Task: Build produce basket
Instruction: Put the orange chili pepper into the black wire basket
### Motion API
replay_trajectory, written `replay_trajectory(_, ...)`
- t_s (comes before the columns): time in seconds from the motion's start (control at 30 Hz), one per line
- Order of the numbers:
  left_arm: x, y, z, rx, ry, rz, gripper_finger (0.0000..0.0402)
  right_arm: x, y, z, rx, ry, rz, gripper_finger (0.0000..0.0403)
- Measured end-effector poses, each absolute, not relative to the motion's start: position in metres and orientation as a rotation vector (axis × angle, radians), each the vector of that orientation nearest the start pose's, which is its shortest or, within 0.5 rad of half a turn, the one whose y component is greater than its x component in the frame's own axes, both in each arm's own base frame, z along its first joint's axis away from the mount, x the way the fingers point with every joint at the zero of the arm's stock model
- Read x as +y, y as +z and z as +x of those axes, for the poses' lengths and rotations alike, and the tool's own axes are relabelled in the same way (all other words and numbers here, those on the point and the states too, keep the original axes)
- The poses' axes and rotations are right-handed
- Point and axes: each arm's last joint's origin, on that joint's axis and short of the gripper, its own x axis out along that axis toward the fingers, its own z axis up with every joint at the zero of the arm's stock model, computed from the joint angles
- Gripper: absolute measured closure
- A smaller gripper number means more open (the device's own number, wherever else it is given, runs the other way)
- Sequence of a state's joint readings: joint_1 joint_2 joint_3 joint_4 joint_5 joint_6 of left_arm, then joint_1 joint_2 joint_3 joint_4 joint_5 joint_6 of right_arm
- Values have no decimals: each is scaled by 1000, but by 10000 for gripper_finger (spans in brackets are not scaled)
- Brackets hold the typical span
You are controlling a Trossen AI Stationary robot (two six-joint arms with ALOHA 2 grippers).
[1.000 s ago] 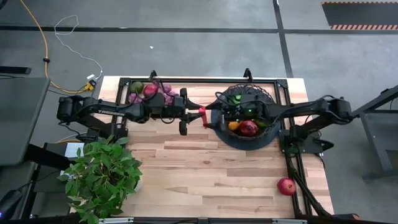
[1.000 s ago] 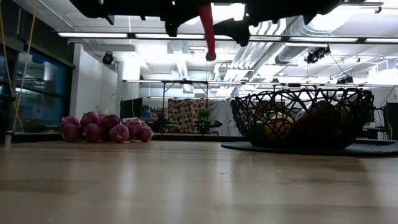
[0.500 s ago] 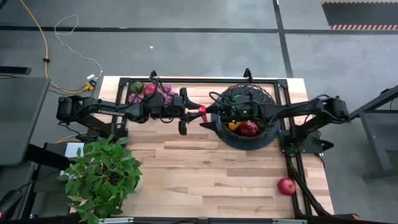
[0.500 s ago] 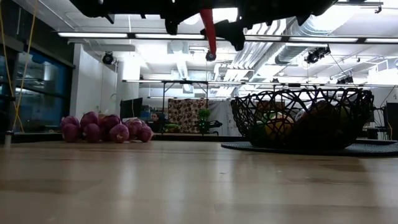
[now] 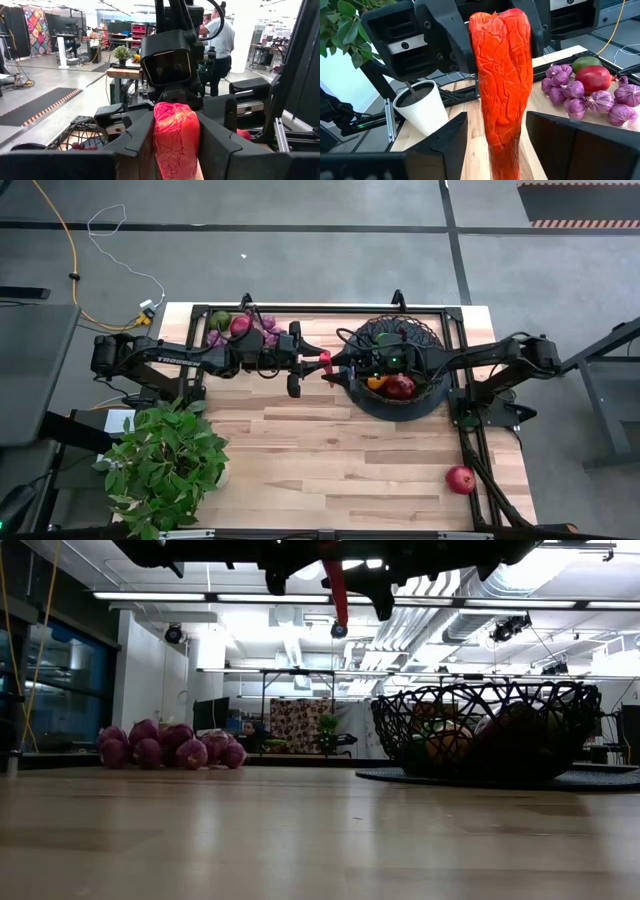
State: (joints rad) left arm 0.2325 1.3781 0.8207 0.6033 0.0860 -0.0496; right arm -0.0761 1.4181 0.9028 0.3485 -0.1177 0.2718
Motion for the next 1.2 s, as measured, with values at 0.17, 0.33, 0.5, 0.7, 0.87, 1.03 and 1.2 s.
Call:
replay_trajectory(0.17, 68, 288, 298, -49, 145, -42, 289, -21, 280, 317, 171, 17, 287, 238)
replay_trajectory(0.33, 68, 288, 298, -49, 146, -42, 289, -21, 280, 317, 172, 18, 284, 259)
replay_trajectory(0.5, 68, 288, 298, -49, 146, -42, 289, -21, 280, 317, 172, 19, 277, 280)
replay_trajectory(0.7, 68, 288, 298, -49, 150, -42, 289, -21, 280, 317, 172, 21, 277, 304)
replay_trajectory(0.87, 68, 288, 298, -46, 150, -16, 288, -21, 280, 317, 172, 21, 277, 321)
replay_trajectory(1.03, 68, 288, 298, -41, 151, -6, 261, -21, 279, 317, 173, 21, 277, 324)
replay_trajectory(1.2, 68, 285, 298, -12, 154, -59, 209, -21, 279, 317, 177, 20, 277, 324)
